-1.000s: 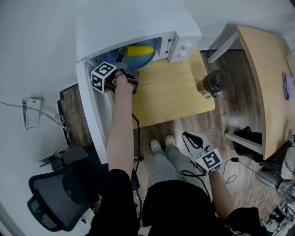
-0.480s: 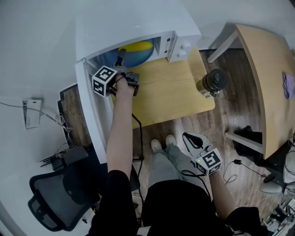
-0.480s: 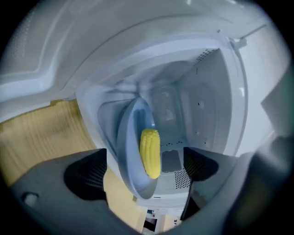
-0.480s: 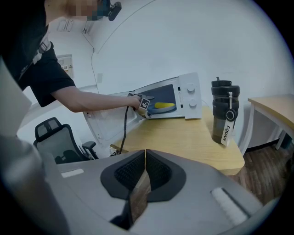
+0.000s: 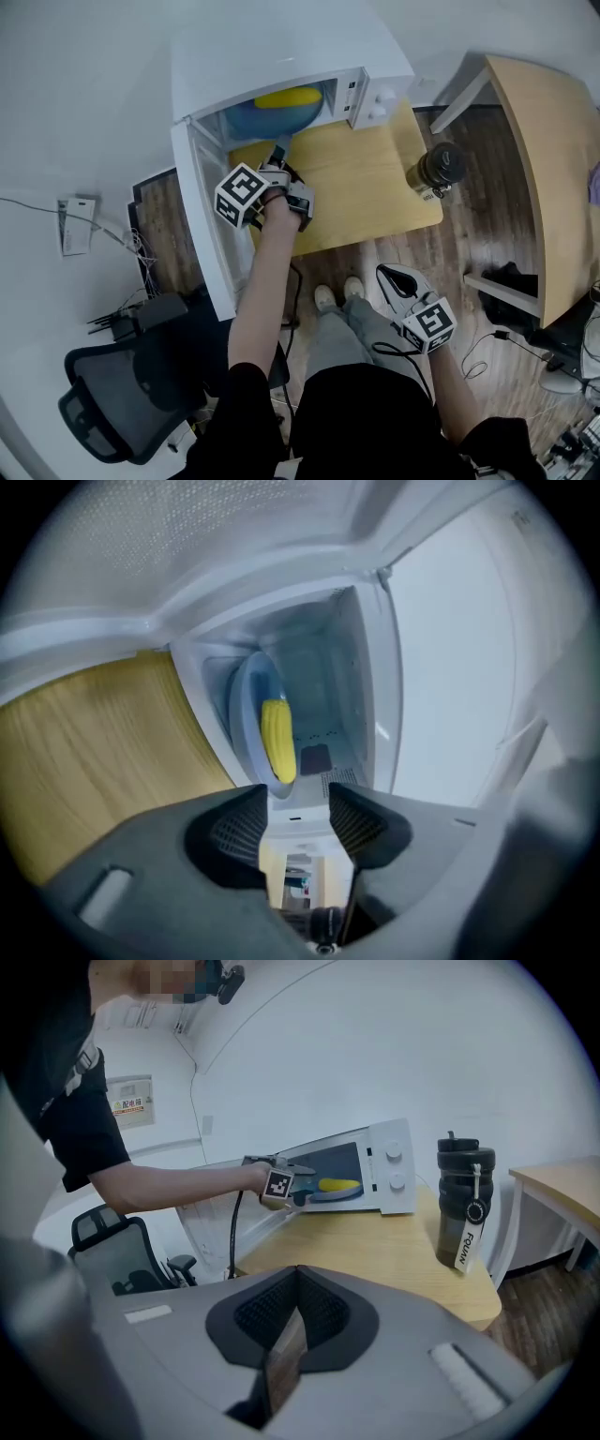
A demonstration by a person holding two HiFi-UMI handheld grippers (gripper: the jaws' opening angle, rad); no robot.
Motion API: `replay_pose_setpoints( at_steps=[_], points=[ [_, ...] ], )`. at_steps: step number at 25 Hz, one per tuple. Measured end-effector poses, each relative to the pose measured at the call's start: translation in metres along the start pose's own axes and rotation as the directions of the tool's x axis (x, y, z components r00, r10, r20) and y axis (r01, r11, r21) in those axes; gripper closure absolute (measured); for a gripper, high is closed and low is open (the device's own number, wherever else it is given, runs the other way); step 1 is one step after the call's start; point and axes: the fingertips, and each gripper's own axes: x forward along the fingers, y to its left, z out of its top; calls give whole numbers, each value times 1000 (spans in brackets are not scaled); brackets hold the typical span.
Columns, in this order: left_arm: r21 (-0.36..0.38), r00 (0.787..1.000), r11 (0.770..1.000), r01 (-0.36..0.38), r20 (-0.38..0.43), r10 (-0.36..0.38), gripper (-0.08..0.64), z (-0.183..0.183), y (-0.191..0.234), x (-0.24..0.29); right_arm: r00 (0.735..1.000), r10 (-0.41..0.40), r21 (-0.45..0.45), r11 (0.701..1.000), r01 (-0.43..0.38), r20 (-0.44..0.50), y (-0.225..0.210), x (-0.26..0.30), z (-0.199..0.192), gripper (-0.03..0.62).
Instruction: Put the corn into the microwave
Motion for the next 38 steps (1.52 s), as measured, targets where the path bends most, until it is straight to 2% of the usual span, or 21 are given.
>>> replay_pose_setpoints(
  at_steps=[3, 5, 7, 8, 11, 13, 15, 17, 19, 21, 23, 25, 27, 31, 35, 38],
  points=[
    [80, 995, 996, 50, -87, -43, 427, -31, -20, -14, 1000, 3, -10, 1000, -3, 11, 4, -2, 6, 586],
    [143, 985, 985, 99, -156, -76, 502, -52, -36, -26, 1000, 9, -17, 1000, -8, 21, 8, -3, 10, 586],
    [208, 964, 963, 171, -236, -120, 558, -74, -54, -38, 999, 12, -22, 1000, -12, 34, 11, -4, 14, 586],
    [232, 948, 948, 216, -281, -147, 558, -85, -63, -43, 999, 13, -23, 1000, -12, 42, 11, -4, 16, 586],
    [264, 884, 900, 347, -413, -220, 558, -123, -88, -62, 997, 7, -23, 1000, -5, 78, 12, -6, 27, 586],
    [276, 825, 852, 445, -498, -269, 558, -152, -107, -77, 994, -3, -8, 1000, 4, 112, 11, -9, 36, 586],
    [254, 756, 806, 535, -569, -323, 558, -182, -128, -92, 989, -25, 13, 1000, 24, 145, 6, -14, 45, 586],
    [218, 699, 773, 596, -614, -366, 558, -207, -149, -107, 985, -50, 25, 999, 47, 167, 0, -18, 51, 586],
    [201, 657, 742, 640, -644, -392, 558, -231, -172, -126, 980, -72, 21, 997, 69, 184, -3, -22, 57, 586],
    [233, 637, 699, 676, -661, -396, 558, -250, -196, -148, 974, -88, 1, 996, 90, 209, -3, -27, 66, 586],
    [310, 647, 642, 701, -656, -390, 558, -257, -216, -170, 967, -92, -20, 995, 99, 240, 0, -34, 78, 586],
    [392, 673, 592, 704, -634, -381, 558, -254, -227, -189, 962, -84, -36, 995, 97, 260, 5, -37, 87, 586],
    [463, 716, 573, 676, -597, -362, 558, -241, -224, -202, 960, -71, -49, 995, 88, 272, 11, -35, 95, 586],
    [570, 805, 576, 586, -492, -331, 558, -205, -204, -219, 957, -44, -65, 996, 65, 288, 21, -27, 100, 586],
    [669, 905, 611, 424, -343, -252, 558, -164, -173, -234, 956, -22, -80, 996, 47, 291, 30, -24, 104, 586],
    [705, 947, 633, 321, -255, -196, 558, -141, -148, -248, 955, -16, -87, 995, 43, 296, 33, -24, 108, 586]
  ],
)
